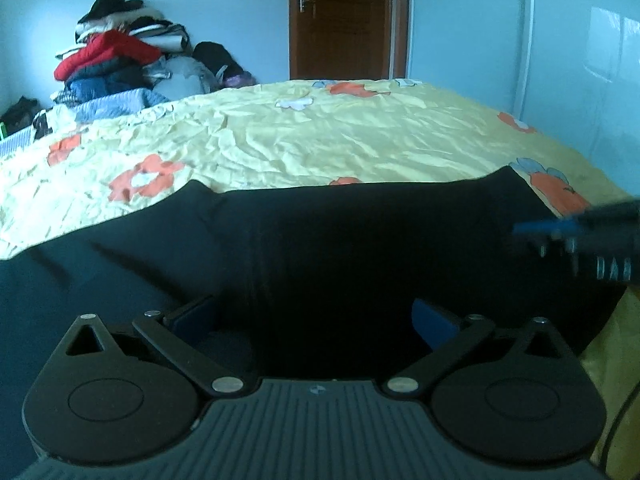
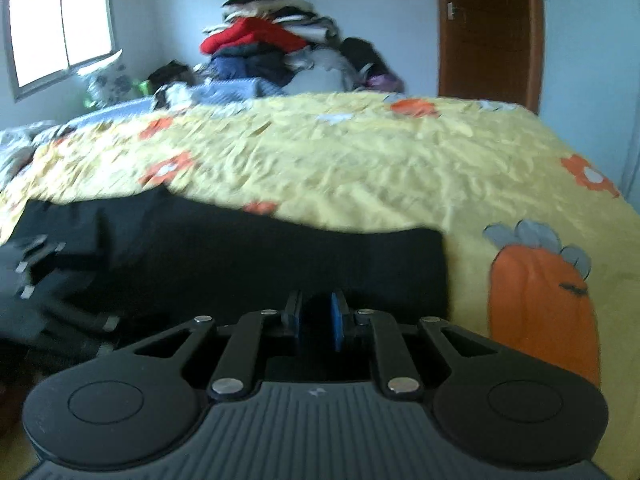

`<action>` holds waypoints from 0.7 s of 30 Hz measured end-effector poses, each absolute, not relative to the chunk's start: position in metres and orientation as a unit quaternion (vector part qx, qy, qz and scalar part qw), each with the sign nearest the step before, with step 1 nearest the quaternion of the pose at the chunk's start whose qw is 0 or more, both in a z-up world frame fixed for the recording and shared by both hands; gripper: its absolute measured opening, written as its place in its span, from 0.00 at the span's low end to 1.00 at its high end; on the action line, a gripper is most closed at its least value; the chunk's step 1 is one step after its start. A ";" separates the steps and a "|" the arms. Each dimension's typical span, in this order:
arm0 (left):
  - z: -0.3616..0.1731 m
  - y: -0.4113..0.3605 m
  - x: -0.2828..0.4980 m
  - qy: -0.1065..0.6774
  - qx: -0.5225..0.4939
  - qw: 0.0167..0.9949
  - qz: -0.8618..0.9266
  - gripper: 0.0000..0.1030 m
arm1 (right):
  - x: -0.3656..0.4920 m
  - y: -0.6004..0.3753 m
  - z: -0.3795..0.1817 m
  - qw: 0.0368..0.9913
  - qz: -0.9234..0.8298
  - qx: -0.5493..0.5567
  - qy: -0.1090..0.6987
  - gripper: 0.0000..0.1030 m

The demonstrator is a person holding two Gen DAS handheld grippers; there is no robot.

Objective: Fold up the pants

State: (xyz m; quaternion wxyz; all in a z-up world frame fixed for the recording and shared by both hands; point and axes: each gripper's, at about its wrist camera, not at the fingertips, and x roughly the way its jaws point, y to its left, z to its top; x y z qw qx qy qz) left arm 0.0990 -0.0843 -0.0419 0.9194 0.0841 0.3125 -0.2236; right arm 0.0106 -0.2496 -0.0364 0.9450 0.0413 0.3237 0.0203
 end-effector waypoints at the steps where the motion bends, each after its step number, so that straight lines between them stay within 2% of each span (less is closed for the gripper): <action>1: -0.042 -0.084 0.099 0.313 0.083 0.919 -0.224 1.00 | 0.009 -0.247 -0.040 0.945 0.020 0.032 0.324 0.15; 8: -0.043 -0.083 0.098 0.310 0.082 0.920 -0.224 1.00 | 0.008 -0.246 -0.036 0.947 -0.002 0.051 0.317 0.18; 10: -0.043 -0.083 0.098 0.310 0.081 0.920 -0.225 0.99 | 0.005 -0.239 -0.035 0.947 0.005 0.042 0.318 0.26; 14: -0.043 -0.083 0.098 0.310 0.081 0.920 -0.225 0.99 | 0.001 -0.229 -0.041 0.946 0.010 0.028 0.322 0.58; 18: -0.043 -0.082 0.098 0.310 0.079 0.921 -0.223 1.00 | 0.001 -0.223 -0.047 0.950 0.003 0.010 0.311 0.69; 21: -0.043 -0.082 0.099 0.311 0.075 0.921 -0.224 1.00 | 0.001 -0.224 -0.050 0.953 0.000 0.015 0.304 0.72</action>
